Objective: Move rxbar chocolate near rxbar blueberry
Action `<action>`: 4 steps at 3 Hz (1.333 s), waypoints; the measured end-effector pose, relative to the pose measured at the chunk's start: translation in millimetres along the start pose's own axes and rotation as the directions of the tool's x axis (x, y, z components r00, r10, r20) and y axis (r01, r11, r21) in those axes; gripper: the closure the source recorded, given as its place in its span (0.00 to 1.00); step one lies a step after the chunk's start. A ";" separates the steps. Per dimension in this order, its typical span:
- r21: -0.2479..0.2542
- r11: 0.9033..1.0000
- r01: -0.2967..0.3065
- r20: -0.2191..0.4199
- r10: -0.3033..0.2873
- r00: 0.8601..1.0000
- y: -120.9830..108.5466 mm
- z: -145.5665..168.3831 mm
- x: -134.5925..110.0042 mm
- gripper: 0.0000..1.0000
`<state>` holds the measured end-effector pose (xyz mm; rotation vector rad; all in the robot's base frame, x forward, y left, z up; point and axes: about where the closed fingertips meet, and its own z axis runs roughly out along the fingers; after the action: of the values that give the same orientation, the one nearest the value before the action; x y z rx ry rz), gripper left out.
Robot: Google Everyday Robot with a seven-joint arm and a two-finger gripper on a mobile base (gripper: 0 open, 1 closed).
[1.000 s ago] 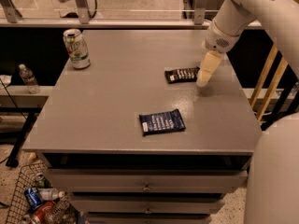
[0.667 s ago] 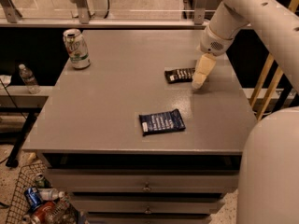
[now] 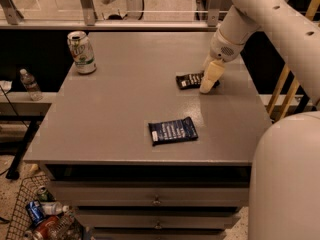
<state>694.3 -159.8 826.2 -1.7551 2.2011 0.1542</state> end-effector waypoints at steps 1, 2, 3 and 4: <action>-0.001 1.000 0.008 0.007 -0.008 1.000 1.1 -0.8 -4.3 0.65; -0.001 1.000 0.008 0.007 -0.008 1.000 0.7 -4.0 -5.5 0.88; -0.001 1.000 0.009 0.007 -0.009 1.000 0.8 -4.1 -5.5 1.00; 0.024 0.997 0.072 0.059 -0.073 0.996 23.5 -39.7 -28.2 1.00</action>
Offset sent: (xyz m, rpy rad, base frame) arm -0.0149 0.0283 0.0456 0.0279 -0.0681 0.0900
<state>669.8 -139.1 869.8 -1.7927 2.0865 0.1630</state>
